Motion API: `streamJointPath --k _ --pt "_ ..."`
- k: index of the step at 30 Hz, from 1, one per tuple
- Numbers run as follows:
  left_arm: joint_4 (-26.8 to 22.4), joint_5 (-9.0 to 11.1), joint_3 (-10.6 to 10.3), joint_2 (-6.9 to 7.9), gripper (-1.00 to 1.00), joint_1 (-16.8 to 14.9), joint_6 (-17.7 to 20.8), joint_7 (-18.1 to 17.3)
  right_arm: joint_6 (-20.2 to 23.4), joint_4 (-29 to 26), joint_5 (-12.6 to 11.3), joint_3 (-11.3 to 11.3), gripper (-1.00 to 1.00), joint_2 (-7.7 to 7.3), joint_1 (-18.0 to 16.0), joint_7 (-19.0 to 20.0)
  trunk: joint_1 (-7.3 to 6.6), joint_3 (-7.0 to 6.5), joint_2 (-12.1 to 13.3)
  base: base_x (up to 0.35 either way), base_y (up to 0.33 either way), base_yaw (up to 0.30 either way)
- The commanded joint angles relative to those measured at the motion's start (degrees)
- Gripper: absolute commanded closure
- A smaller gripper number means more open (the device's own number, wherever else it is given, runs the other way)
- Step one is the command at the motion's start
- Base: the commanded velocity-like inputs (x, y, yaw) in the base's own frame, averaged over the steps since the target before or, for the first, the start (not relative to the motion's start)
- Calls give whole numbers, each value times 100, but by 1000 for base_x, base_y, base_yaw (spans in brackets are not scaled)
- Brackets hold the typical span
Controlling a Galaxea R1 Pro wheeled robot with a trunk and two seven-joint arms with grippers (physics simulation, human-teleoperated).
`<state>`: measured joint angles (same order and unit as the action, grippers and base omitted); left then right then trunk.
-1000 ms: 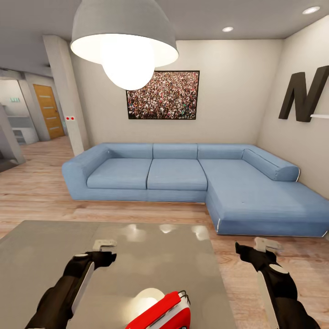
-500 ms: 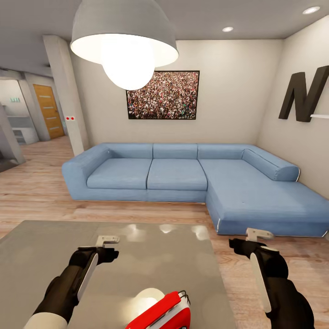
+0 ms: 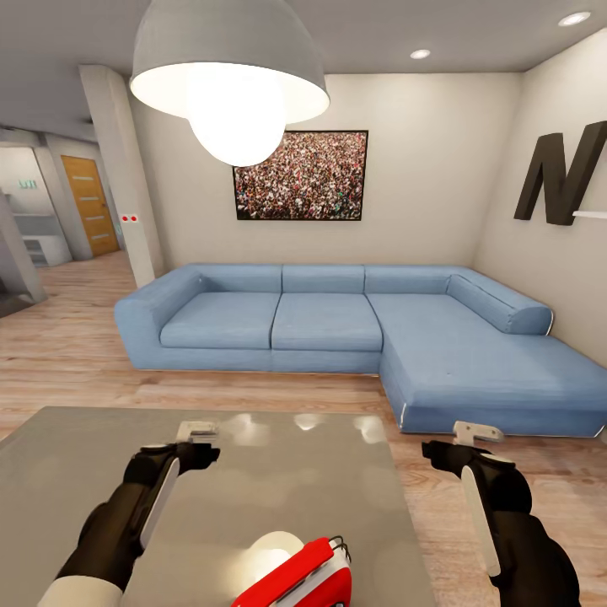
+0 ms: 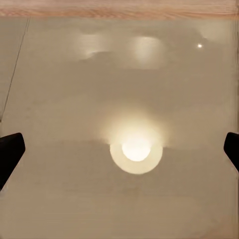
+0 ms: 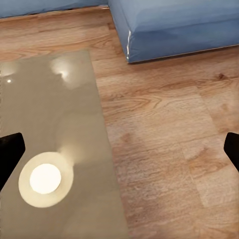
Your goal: Turn on the radio receiver that's on the table in the living room.
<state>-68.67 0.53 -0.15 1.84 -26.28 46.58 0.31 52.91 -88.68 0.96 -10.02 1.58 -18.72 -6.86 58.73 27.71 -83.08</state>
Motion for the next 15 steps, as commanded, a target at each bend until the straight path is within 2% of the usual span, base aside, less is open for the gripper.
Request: streamJointPath --k 1,5,7,11,15 --pt "-154 0 0 -2 -100 0 0 2 0 0 -1 0 -100 -2 0 0 0 0 0 0 0 0" --pt "-395 0 -4 -6 -100 0 18 4 0 0 0 0 -100 -1 0 0 0 0 0 0 0 0" --pt "-481 -2 -5 -8 -100 0 192 2 0 0 0 0 -100 -2 0 0 0 0 0 0 0 0" --pt "-638 -8 5 -2 -100 0 964 -18 0 -5 1 0 -100 0 0 0 0 0 0 0 0 0" --pt "-659 -9 0 -1 -100 0 1061 -21 0 -2 -6 6 -100 4 0 0 0 0 0 0 0 0"
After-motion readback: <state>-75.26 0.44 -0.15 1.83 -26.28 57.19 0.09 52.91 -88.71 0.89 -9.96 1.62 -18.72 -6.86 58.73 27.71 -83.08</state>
